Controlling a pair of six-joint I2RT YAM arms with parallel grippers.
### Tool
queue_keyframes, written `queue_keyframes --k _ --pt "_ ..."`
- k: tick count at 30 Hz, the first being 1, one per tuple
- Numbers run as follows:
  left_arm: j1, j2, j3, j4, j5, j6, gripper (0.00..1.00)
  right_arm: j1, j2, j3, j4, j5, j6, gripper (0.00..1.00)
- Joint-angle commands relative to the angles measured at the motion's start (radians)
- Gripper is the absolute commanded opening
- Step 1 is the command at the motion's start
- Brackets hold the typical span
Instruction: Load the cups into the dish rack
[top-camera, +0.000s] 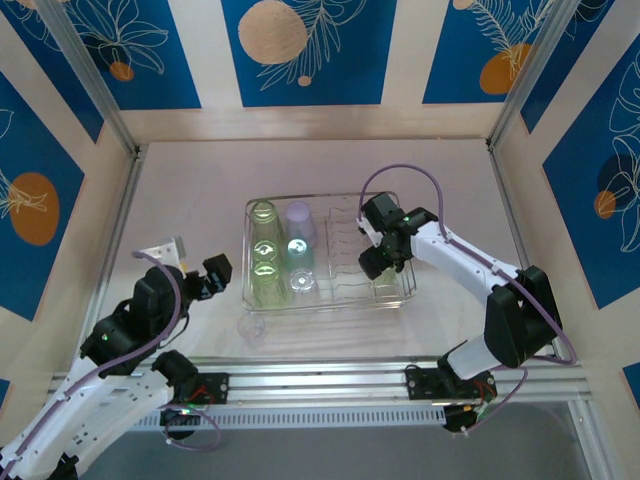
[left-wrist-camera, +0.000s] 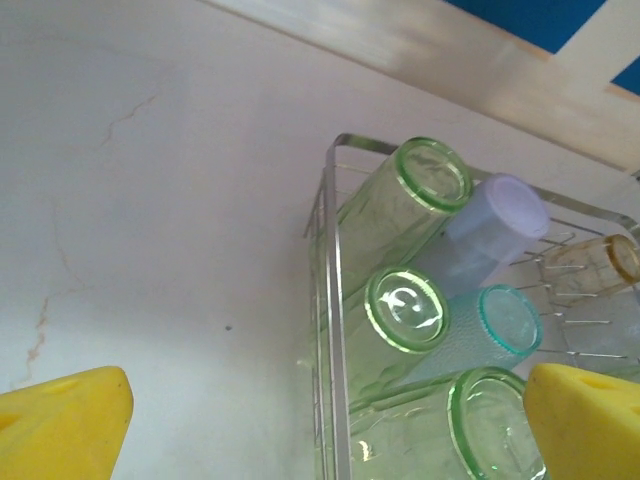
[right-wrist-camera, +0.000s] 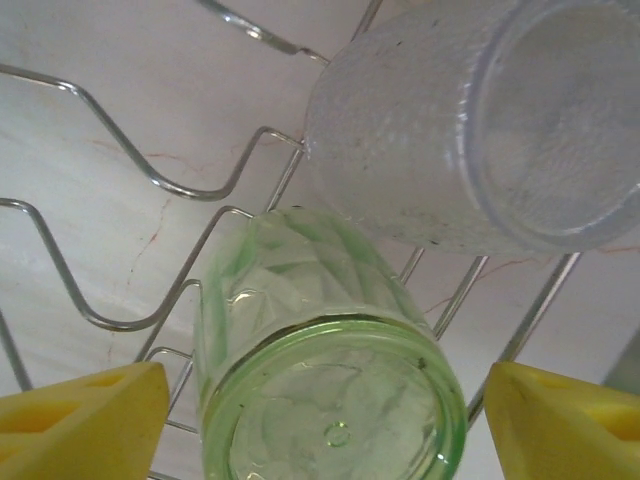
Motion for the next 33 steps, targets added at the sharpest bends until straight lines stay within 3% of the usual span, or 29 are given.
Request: queue_keyframes --k 1,8,16,24,28,33 --pt "0.005 0.013 -0.009 -0.121 -0.059 -0.114 1.0 -0.002 0.021 0.018 -0.049 0.02 0.028 0.86" --pt "0.006 0.126 -0.02 -0.273 -0.011 -0.294 0.99 0.007 -0.018 0.086 -0.123 0.027 0.07 0.87" --pt "0.004 0.23 -0.108 -0.22 0.195 -0.389 0.79 0.006 -0.128 0.143 -0.152 0.012 0.127 0.83" --pt "0.001 0.169 -0.183 -0.246 0.327 -0.418 0.66 -0.031 -0.224 0.174 -0.149 -0.043 0.149 0.81" --pt "-0.012 0.123 -0.239 -0.223 0.434 -0.422 0.63 -0.057 -0.241 0.165 -0.137 -0.074 0.16 0.81" --pt "-0.022 0.07 -0.272 -0.238 0.455 -0.415 0.63 -0.066 -0.243 0.154 -0.132 -0.103 0.175 0.8"
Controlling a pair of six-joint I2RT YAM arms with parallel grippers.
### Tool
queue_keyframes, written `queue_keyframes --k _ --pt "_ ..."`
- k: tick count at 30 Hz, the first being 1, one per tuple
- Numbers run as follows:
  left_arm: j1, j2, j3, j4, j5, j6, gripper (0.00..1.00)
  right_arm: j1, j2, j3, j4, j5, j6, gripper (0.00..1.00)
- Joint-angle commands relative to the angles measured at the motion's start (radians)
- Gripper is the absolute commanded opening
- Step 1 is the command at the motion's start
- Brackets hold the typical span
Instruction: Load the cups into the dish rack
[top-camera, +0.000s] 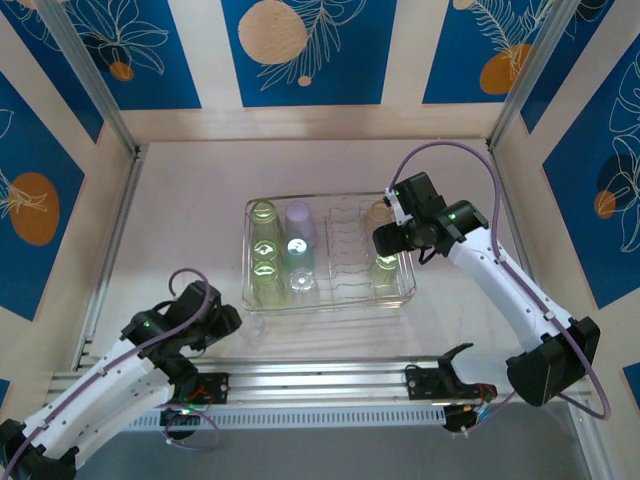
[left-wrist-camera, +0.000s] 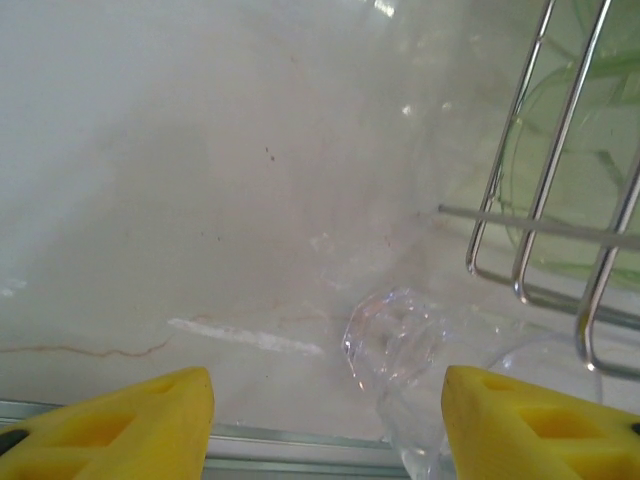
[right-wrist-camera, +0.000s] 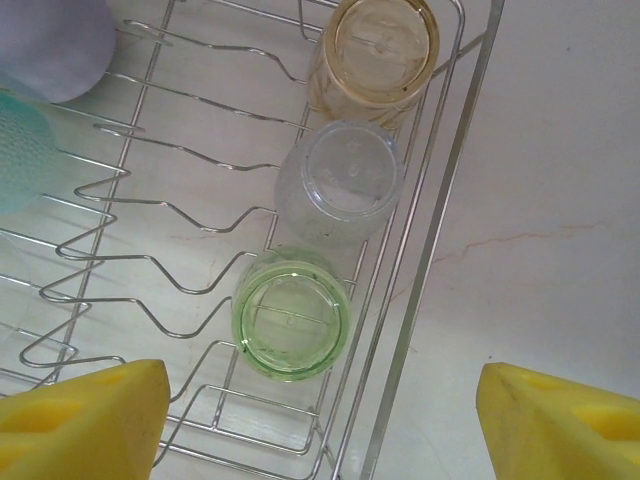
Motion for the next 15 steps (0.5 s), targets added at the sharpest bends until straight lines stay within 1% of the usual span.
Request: queue_keyframes --k 1,3,6,10,13,15 --pt "-0.012 -0.03 -0.026 0.01 0.077 -0.005 0.64 -0.004 -0.017 0.001 0.003 -0.057 0.03 0.8" --pt "-0.012 -0.025 -0.056 0.072 0.124 -0.005 0.67 -0.004 -0.016 -0.002 0.003 -0.068 0.035 0.8" --pt "-0.016 -0.001 -0.069 0.104 0.15 -0.001 0.67 -0.004 -0.018 -0.004 -0.001 -0.073 0.038 0.8" --pt "-0.02 -0.014 -0.036 0.033 0.092 0.013 0.68 -0.004 -0.019 -0.002 -0.008 -0.075 0.037 0.8" --pt "-0.019 -0.068 -0.01 -0.024 0.038 0.012 0.67 -0.005 -0.019 -0.002 -0.01 -0.073 0.038 0.8" --pt "-0.02 -0.114 -0.008 -0.027 0.031 0.012 0.67 -0.005 -0.017 -0.002 -0.011 -0.077 0.04 0.8"
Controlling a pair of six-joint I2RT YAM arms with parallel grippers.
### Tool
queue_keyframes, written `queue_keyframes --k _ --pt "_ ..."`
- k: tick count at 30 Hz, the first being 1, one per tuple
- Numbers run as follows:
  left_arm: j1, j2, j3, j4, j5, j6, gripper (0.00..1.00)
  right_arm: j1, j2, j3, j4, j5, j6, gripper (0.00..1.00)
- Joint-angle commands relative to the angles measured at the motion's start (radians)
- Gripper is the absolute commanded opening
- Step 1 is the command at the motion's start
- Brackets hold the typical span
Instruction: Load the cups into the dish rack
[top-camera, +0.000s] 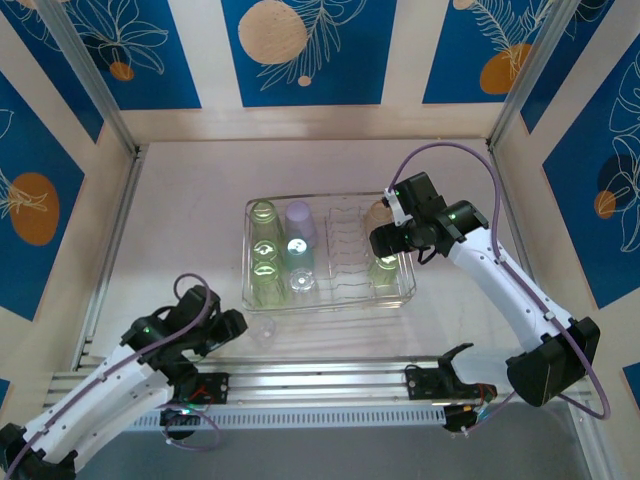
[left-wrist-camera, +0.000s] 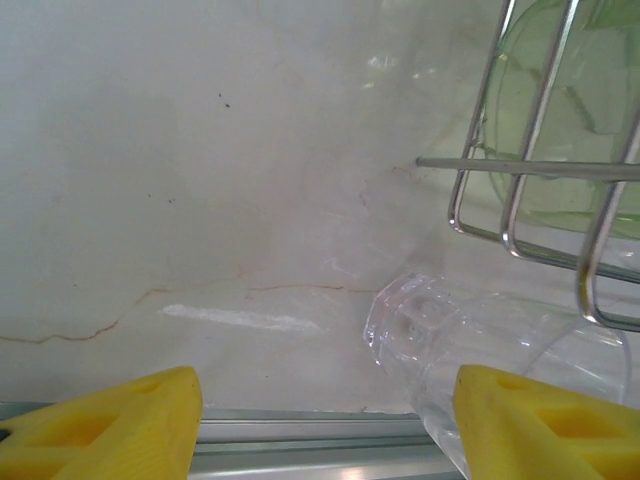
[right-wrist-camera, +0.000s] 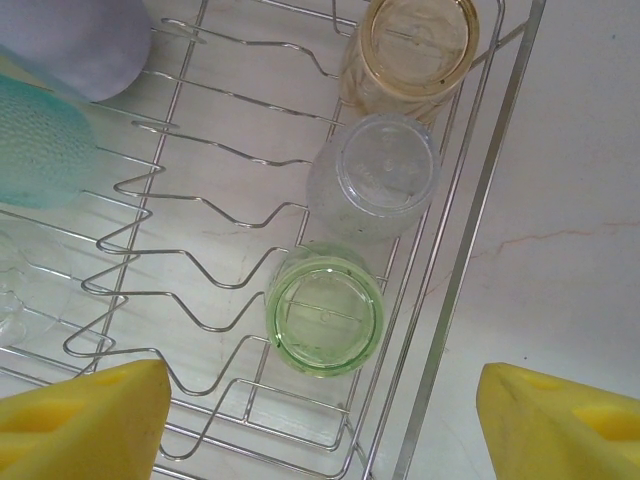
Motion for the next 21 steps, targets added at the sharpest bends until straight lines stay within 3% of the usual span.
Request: queue_keyframes --k 1,5,8,14,21 --pt "-0.011 -0.065 0.03 -0.037 -0.027 0.017 0.67 -0.005 -0.015 0.0 -0.01 -0.027 0.022 0.8" --pt "-0.01 -0.081 -0.031 0.142 0.143 0.105 0.69 -0.005 -0.01 0.002 -0.01 -0.026 0.021 0.8" --pt "-0.011 -0.037 -0.044 0.176 0.215 0.157 0.69 -0.006 -0.007 0.005 -0.011 -0.029 0.018 0.8" --pt "-0.011 0.078 -0.02 0.127 0.211 0.233 0.65 -0.008 -0.007 0.002 -0.01 -0.03 0.019 0.8" --pt "-0.012 0.101 -0.031 0.128 0.135 0.183 0.48 -0.008 -0.01 -0.007 -0.008 -0.031 0.026 0.8"
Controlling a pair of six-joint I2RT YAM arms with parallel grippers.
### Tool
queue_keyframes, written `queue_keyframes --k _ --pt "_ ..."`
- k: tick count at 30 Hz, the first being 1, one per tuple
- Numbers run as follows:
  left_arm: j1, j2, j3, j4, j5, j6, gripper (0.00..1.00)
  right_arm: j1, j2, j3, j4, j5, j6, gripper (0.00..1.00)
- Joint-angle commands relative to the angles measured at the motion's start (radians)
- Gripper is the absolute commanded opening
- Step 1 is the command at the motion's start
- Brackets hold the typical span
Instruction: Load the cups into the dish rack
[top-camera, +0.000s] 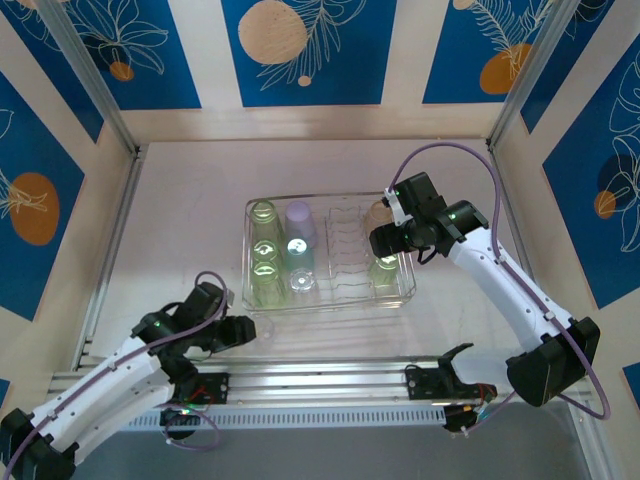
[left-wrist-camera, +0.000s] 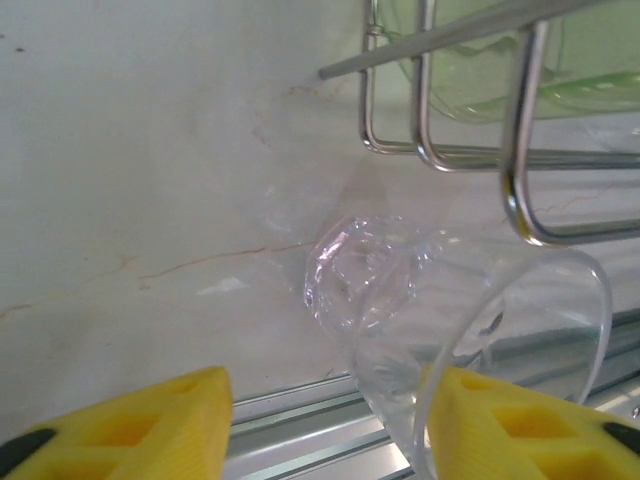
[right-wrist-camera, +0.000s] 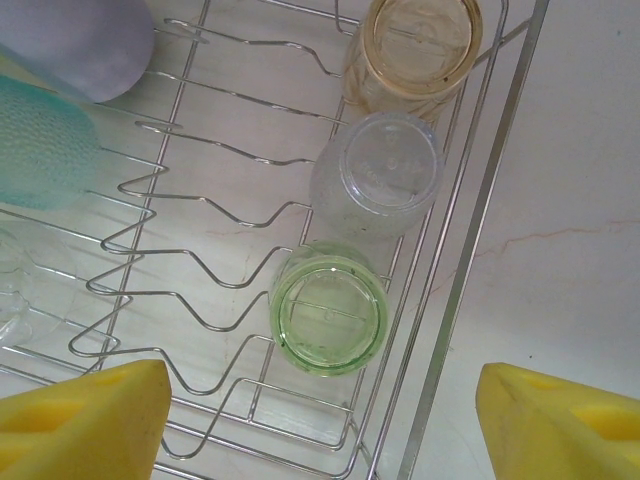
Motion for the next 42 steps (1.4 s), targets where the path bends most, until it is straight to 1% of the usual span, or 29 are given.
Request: queue_keyframes --k 1,6,8,10,13,16,19,21,23,26,28,30,32,34,35,38,40,42 --pt "-0.009 -0.011 -0.005 0.008 -0.038 -0.018 0.44 -0.004 -0.011 -0.007 -0.008 -0.023 0.015 0.8" --pt "-0.01 -0.01 -0.031 0.07 -0.037 -0.057 0.34 -0.006 -0.013 -0.008 -0.009 -0.019 0.015 0.8" --pt "-0.009 0.0 -0.036 0.1 -0.037 -0.07 0.28 -0.008 -0.013 -0.011 -0.006 -0.018 0.016 0.8" --pt "-0.01 0.013 -0.036 0.121 -0.036 -0.075 0.24 -0.007 -0.014 -0.013 -0.003 -0.017 0.018 0.79" --pt "-0.011 0.026 -0.03 0.117 -0.051 -0.077 0.18 -0.007 -0.019 -0.018 0.001 -0.017 0.02 0.78" --pt "-0.011 0.014 -0.025 0.093 -0.062 -0.081 0.09 -0.007 -0.031 -0.025 0.008 -0.019 0.014 0.77" --pt "-0.011 -0.029 -0.002 0.03 -0.069 -0.062 0.0 -0.008 -0.051 -0.034 0.023 -0.053 -0.009 0.77" --pt "-0.011 -0.085 0.027 -0.024 -0.067 -0.037 0.0 -0.007 -0.066 -0.03 0.025 -0.056 -0.009 0.77" --pt "-0.011 -0.166 0.055 -0.053 -0.042 -0.013 0.0 -0.009 -0.093 -0.031 0.043 -0.067 -0.023 0.77" --pt "-0.011 -0.297 0.08 -0.005 0.031 -0.012 0.0 -0.015 -0.159 -0.05 0.109 -0.121 -0.032 0.78" --pt "-0.01 -0.349 0.089 0.072 0.076 -0.034 0.0 -0.022 -0.203 -0.062 0.162 -0.175 -0.027 0.78" --pt "-0.011 -0.347 0.126 0.141 0.087 -0.048 0.0 -0.027 -0.246 -0.071 0.212 -0.223 0.001 0.79" --pt "-0.011 -0.286 0.192 0.248 0.093 -0.024 0.0 -0.038 -0.268 -0.044 0.217 -0.298 0.024 0.83" --pt "-0.011 -0.193 0.256 0.376 0.1 0.013 0.0 -0.059 -0.27 -0.004 0.202 -0.374 0.043 0.86" --pt "-0.011 -0.142 0.282 0.458 0.115 0.026 0.0 -0.071 -0.267 0.016 0.198 -0.419 0.055 0.89" --pt "-0.007 0.053 0.347 0.78 0.18 0.022 0.0 -0.11 -0.244 0.085 0.201 -0.581 0.115 0.9" --pt "0.003 0.211 0.397 1.03 0.242 -0.043 0.0 -0.121 -0.224 0.133 0.21 -0.667 0.177 0.88" --pt "0.016 0.371 0.46 1.29 0.325 -0.144 0.0 -0.125 -0.216 0.165 0.258 -0.756 0.238 0.88"
